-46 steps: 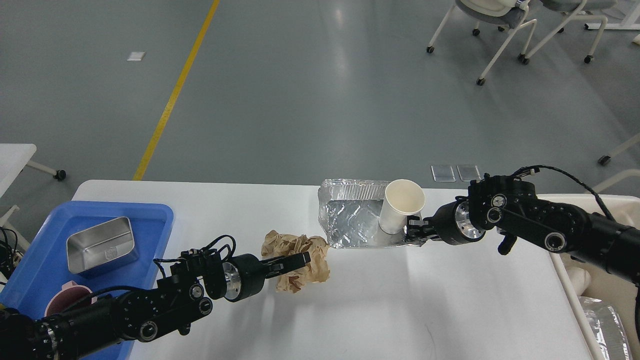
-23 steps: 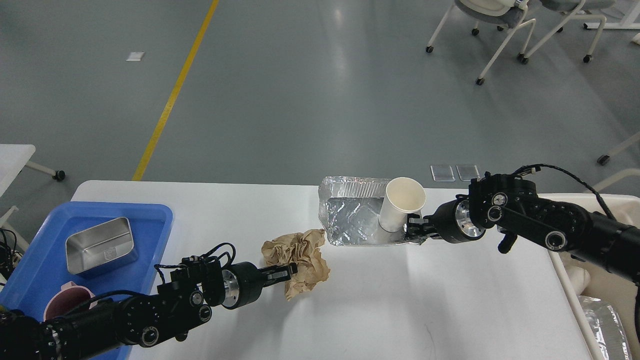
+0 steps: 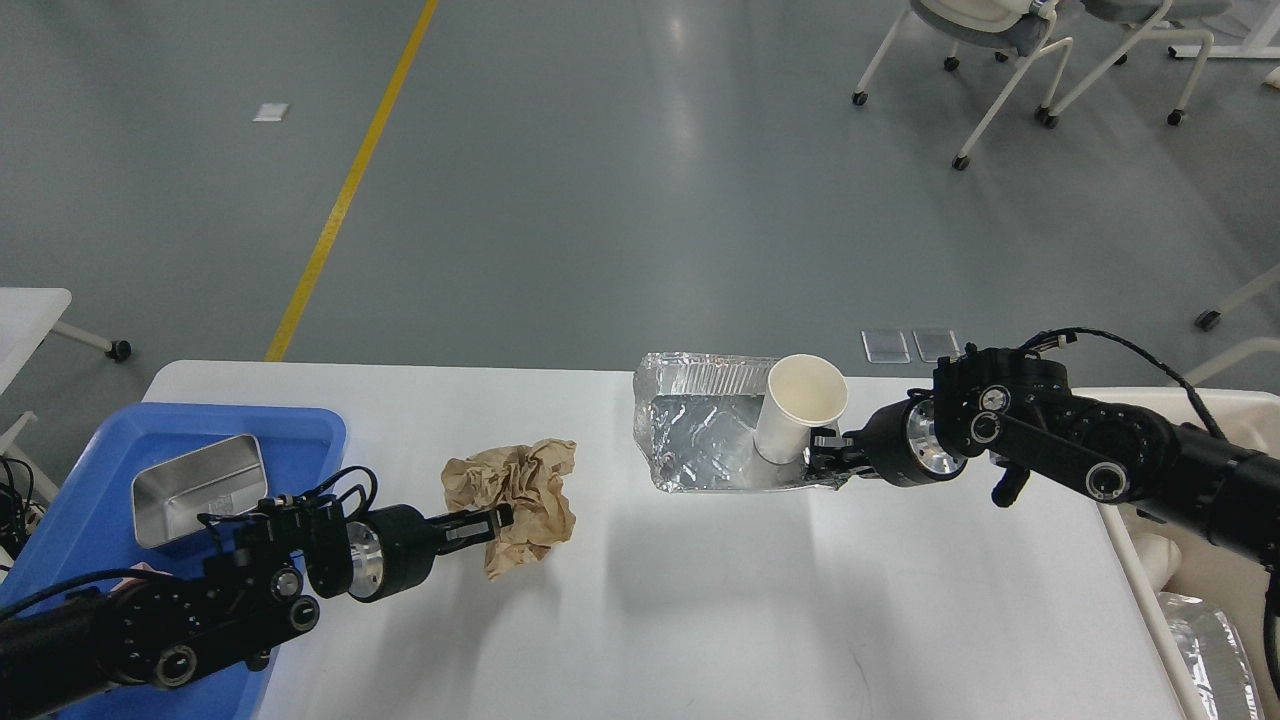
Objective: Tidy desktop
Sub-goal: 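Lift the paper and carry it over the foil tray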
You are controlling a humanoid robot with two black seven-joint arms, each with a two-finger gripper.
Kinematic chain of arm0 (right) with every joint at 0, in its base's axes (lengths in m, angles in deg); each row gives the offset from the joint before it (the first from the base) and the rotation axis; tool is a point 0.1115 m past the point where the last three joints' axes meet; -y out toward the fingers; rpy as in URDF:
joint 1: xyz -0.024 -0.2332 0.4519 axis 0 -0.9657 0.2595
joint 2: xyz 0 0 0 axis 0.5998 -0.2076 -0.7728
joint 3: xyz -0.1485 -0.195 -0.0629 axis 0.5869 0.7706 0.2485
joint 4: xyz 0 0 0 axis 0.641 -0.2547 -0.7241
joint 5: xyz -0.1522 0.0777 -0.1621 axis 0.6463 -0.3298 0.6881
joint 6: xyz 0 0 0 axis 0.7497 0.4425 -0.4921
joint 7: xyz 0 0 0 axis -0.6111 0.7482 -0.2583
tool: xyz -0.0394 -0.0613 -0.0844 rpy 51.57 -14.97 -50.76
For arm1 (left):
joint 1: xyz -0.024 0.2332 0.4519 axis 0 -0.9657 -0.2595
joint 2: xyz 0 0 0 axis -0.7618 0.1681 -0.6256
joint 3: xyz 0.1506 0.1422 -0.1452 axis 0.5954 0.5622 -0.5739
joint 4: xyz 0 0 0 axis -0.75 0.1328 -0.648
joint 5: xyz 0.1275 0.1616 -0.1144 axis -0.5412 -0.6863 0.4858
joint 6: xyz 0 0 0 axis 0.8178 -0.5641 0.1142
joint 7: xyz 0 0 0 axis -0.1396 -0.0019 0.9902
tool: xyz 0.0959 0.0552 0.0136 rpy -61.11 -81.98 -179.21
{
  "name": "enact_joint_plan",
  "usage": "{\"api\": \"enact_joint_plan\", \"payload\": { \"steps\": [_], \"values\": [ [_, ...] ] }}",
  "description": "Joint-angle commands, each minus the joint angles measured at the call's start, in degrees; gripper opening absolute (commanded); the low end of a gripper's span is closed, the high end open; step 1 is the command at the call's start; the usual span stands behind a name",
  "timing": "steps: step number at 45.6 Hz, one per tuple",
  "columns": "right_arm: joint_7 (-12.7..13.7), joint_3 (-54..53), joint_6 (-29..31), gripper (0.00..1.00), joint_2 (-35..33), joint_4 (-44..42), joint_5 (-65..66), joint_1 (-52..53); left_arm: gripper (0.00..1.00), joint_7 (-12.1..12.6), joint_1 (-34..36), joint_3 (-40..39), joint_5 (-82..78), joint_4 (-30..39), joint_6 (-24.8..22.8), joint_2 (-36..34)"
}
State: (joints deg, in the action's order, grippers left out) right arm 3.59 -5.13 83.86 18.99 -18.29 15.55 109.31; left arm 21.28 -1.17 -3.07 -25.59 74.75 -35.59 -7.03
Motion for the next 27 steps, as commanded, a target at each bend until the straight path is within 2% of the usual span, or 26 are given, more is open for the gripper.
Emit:
{"api": "enact_joint_plan", "payload": {
  "steps": [1,7,12,18,22,27],
  "values": [
    [0.0,0.0,0.0,0.00,0.7,0.0,0.0,0.2,0.00,-0.3,0.6,-0.8,-0.2,8.7,-0.1,-8.5],
    [0.0,0.0,0.0,0.00,1.1,-0.2,0.0,0.2,0.00,-0.4,1.0,-3.6,-0.2,18.6,-0.2,-17.5],
    [0.0,0.1,0.0,0.00,1.1,-0.1,0.0,0.0,0.00,-0.7,1.6,-8.8,-0.2,23.5,-1.0,-24.0],
    [0.0,0.1,0.0,0.00,1.1,-0.1,0.0,0.2,0.00,-3.0,3.5,-14.9,-0.1,26.0,-5.2,-27.2],
    [0.0,0.2,0.0,0.00,1.2,-0.1,0.0,0.3,0.00,-3.1,4.4,-19.1,-0.2,26.3,-8.1,-27.8],
    [0.0,0.2,0.0,0.00,0.8,0.1,0.0,0.3,0.00,-2.9,9.5,-23.0,0.0,26.3,-11.8,-28.0]
  ]
}}
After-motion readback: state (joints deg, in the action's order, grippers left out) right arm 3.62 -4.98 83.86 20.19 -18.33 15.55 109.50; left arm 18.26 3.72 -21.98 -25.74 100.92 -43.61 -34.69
